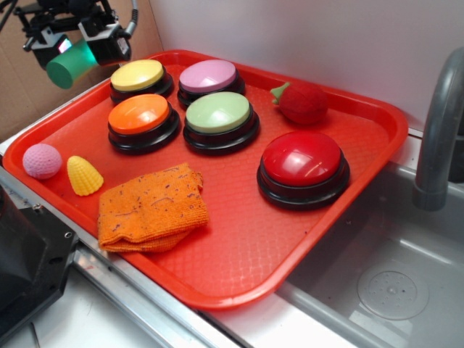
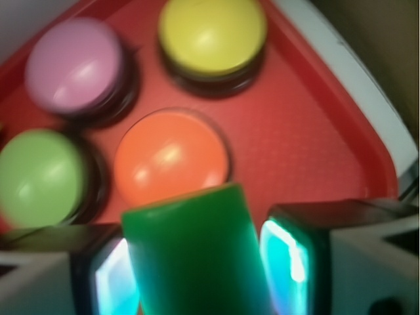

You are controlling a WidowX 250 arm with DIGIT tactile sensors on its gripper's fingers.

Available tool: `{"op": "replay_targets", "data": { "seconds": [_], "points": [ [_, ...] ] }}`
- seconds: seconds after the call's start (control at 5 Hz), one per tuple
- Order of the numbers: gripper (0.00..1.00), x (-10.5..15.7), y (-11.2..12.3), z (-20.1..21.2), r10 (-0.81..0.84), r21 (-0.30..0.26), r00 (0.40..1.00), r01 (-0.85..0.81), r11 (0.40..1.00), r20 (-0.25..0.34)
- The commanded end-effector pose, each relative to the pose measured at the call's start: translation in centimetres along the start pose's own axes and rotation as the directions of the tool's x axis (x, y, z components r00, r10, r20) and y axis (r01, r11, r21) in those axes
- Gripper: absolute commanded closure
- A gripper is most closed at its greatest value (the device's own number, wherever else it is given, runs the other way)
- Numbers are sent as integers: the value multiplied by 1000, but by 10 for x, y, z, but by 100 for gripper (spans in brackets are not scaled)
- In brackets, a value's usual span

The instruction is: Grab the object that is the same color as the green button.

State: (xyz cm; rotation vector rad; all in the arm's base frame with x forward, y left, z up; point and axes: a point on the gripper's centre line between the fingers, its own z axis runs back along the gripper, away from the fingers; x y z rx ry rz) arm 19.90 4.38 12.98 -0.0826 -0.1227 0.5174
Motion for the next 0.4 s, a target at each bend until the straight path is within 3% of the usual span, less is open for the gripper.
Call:
{"op": "replay_targets", "data": {
  "seconds": [0.0,0.2],
  "points": [
    [100,-38,-27,9,-198,-23,980,198,980,14],
    [100,-42,-24,4,-192,13,979,192,981,68]
  ]
}}
